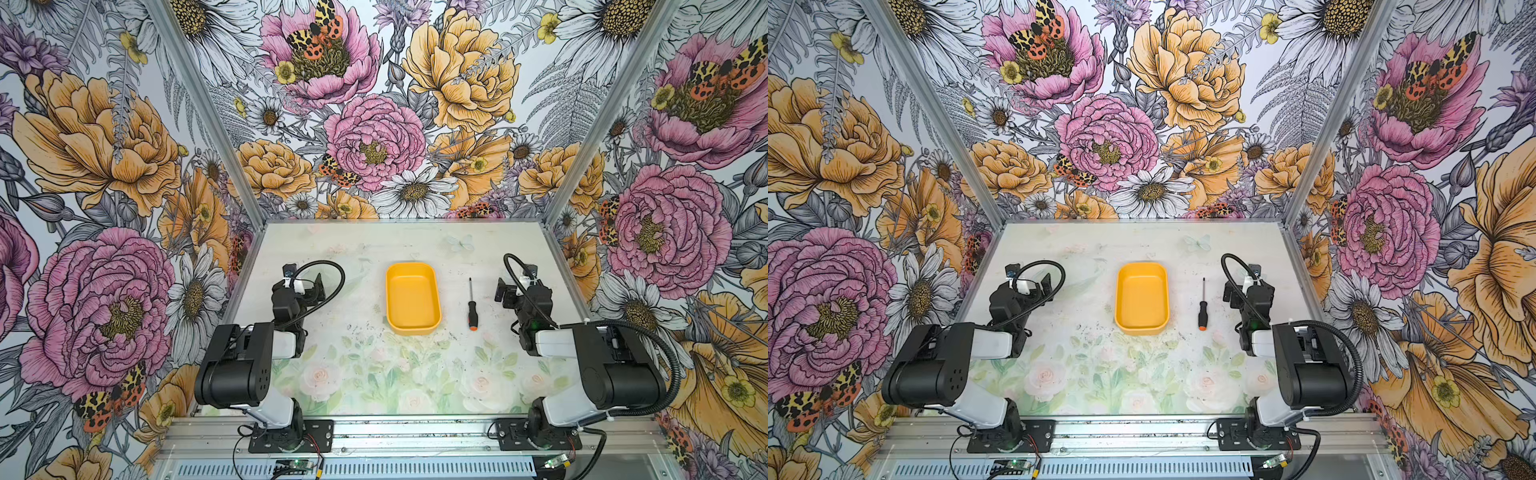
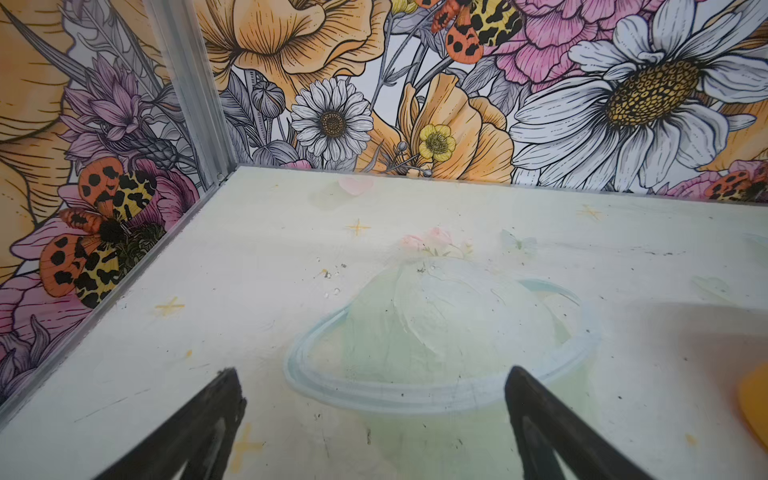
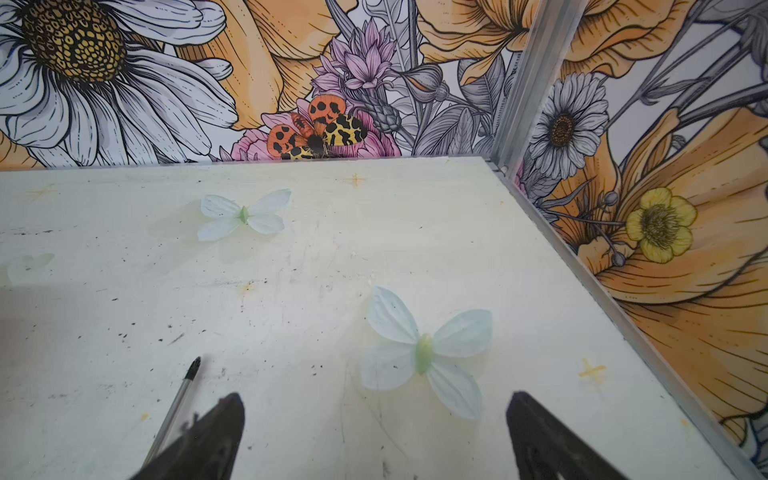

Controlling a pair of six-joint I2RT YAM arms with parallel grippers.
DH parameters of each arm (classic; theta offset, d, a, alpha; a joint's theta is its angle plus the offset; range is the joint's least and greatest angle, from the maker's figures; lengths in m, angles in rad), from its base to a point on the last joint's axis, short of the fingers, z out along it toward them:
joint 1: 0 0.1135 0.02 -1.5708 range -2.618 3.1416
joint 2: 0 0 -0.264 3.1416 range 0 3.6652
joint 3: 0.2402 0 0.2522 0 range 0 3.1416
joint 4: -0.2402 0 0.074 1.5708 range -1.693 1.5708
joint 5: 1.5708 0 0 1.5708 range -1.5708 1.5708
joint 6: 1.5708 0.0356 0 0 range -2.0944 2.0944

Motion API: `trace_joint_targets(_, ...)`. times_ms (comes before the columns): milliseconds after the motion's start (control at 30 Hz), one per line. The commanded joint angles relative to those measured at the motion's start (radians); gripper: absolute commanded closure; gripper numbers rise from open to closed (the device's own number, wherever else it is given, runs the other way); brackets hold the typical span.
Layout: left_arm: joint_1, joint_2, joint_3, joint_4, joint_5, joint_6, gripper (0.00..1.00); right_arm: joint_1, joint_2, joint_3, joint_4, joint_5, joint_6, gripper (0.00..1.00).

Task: Put the screwdriver in the bin
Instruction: Pick up the screwdriver from the middle-right of the table.

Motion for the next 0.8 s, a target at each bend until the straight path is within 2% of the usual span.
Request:
trace_joint_targets(0, -0.006, -0.005, 0.010, 0.003, -0.016, -0.004, 0.01, 0.005, 0.006, 0.020, 0.034, 0.010, -0.006, 0.00)
trace_joint_targets(400, -0.012, -0.014, 0.012, -0.005, -0.010, 0.007, 0.01, 0.006, 0.006, 0.020, 0.034, 0.010, -0.005, 0.01)
trace_joint_targets(600, -0.023, -0.107, 0.046, -0.145, -0.036, 0.010, 0.01, 0.005, 0.004, 0.018, 0.037, 0.011, -0.004, 0.07)
trace_joint_targets(767, -0.024, -0.182, 0.081, -0.265, -0.008, 0.024, 0.01, 0.007, -0.011, 0.025, 0.017, 0.020, -0.003, 0.10)
